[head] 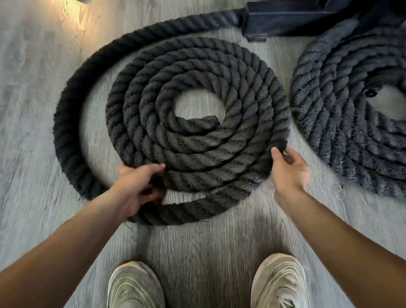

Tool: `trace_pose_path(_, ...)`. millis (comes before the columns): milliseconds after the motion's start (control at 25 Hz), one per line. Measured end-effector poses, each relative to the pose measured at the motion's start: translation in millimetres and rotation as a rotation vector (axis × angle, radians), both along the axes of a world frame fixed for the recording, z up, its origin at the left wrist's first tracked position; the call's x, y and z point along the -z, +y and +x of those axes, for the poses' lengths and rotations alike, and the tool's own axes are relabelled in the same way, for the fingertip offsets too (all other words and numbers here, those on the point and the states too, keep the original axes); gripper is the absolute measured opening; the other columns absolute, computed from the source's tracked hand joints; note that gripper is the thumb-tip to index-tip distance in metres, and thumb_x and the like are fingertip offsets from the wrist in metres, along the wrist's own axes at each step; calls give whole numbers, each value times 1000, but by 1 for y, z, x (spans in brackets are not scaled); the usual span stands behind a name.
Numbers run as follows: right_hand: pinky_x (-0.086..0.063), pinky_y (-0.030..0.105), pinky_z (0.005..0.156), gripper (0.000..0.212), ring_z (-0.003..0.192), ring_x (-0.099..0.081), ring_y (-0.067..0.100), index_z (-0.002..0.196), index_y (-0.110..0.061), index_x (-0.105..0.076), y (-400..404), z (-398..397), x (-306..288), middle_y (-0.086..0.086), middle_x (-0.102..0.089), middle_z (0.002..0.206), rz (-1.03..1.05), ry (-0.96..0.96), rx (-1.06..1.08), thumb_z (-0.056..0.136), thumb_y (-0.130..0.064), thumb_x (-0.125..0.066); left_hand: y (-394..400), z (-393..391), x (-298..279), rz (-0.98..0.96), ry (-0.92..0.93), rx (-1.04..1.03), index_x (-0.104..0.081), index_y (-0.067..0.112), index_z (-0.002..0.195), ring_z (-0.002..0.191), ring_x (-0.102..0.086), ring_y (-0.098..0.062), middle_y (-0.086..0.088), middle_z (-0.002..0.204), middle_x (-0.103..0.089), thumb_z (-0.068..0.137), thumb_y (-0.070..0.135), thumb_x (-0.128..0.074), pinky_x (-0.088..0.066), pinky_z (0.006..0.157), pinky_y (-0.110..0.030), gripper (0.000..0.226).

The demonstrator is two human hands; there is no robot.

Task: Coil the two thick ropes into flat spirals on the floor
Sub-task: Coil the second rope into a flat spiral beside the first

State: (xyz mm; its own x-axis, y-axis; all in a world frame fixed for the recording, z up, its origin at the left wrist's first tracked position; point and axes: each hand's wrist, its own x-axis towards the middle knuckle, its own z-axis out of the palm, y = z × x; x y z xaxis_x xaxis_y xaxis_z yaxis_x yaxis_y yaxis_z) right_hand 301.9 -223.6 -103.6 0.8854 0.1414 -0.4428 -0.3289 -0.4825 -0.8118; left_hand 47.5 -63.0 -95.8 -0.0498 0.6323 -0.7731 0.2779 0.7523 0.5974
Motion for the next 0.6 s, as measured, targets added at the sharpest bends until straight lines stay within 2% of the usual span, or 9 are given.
trace_pose_path(80,-51,23,85,70,114,-61,14,150,-35,-39,-11,-32,2,-8,-59,129,1,53,-105,90,-40,-72,31,-7,-10,168,146,42,-14,37,156,124,-55,-32,-11,155,-36,76,32,-85,-57,89,-54,107)
trace_pose_path(120,-53,32,92,79,119,-61,19,152,-43,-27,-20,-53,5,-4,-56,139,-8,85,-151,87,-45,-73,49,-11,-15,216,184,73,-10,39,158,128,-51,-29,-8,159,-31,78,35,-83,-55,95,-50,109)
trace_pose_path(200,-54,45,96,89,120,-62,26,154,-49,-12,-34,-100,4,1,-52,146,-92,159,-241,86,-53,-70,77,-15,-23,248,159,150,-13,36,160,119,-56,-21,0,152,-42,86,34,-78,-52,93,-42,98)
trace_pose_path(240,-57,45,93,92,114,-66,25,156,-45,-8,-39,-119,4,2,-56,140,-129,183,-283,87,-53,-68,88,-14,-24,252,141,195,-18,34,159,111,-60,-19,2,145,-50,90,30,-75,-53,88,-38,90)
trace_pose_path(320,-58,42,85,93,96,-71,19,161,-36,-5,-43,-142,2,-1,-67,110,-106,200,-325,91,-47,-67,100,-10,-24,271,151,250,-27,34,157,106,-64,-20,-5,140,-59,93,18,-72,-56,82,-36,79)
trace_pose_path(400,-56,39,81,92,87,-68,15,161,-29,-4,-41,-139,3,-5,-65,93,-115,165,-354,94,-42,-66,102,-7,-25,267,157,258,-25,38,158,105,-64,-23,-6,139,-58,92,4,-70,-57,85,-40,86)
trace_pose_path(440,-54,36,81,92,89,-67,15,162,-28,-4,-38,-132,2,-6,-64,94,-120,156,-354,95,-41,-65,101,-7,-27,240,149,243,-20,41,159,102,-63,-24,-5,139,-55,90,-1,-70,-57,88,-43,94)
trace_pose_path(560,-47,43,103,87,116,-59,21,160,-37,-4,-32,-102,4,-1,-58,131,-127,159,-277,96,-39,-64,83,-11,-27,131,109,169,-9,48,158,119,-58,-32,-1,152,-44,82,-5,-74,-56,89,-54,113)
trace_pose_path(600,-46,45,105,84,116,-58,19,159,-41,-7,-31,-91,3,0,-56,137,-108,157,-239,97,-36,-63,71,-12,-25,116,82,139,-6,49,158,123,-55,-31,-1,155,-41,81,-4,-75,-55,90,-56,116)
